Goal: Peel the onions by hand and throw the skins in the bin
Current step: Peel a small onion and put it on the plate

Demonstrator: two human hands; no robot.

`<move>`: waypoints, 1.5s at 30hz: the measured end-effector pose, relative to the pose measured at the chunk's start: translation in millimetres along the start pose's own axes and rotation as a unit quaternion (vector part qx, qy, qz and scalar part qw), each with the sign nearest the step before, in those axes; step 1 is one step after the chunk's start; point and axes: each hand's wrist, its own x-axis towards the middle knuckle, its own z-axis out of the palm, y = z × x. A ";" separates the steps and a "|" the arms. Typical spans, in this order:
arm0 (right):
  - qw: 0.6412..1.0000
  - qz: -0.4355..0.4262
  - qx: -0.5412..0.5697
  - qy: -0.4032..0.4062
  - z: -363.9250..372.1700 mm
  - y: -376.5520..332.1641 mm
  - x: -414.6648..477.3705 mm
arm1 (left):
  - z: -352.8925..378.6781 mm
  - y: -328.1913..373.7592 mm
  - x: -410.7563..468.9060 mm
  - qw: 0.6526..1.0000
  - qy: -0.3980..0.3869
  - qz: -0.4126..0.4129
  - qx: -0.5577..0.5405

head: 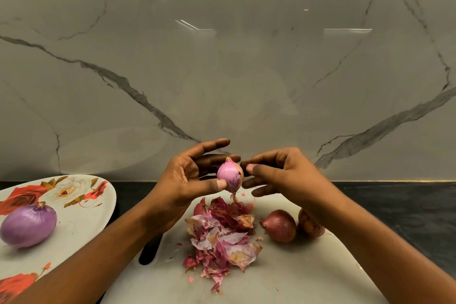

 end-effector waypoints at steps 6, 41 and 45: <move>0.999 -0.018 -0.004 -0.040 6.2 -1.5 -2.0 | -0.1 -0.4 1.0 0.999 0.028 0.011 0.012; 0.988 -0.087 -0.114 0.061 0.1 3.8 -1.3 | 6.2 -1.0 0.9 0.997 0.073 0.005 0.032; 0.999 -0.042 -0.017 0.024 3.5 0.2 -1.2 | 7.8 -0.7 -1.1 0.997 0.060 0.013 0.055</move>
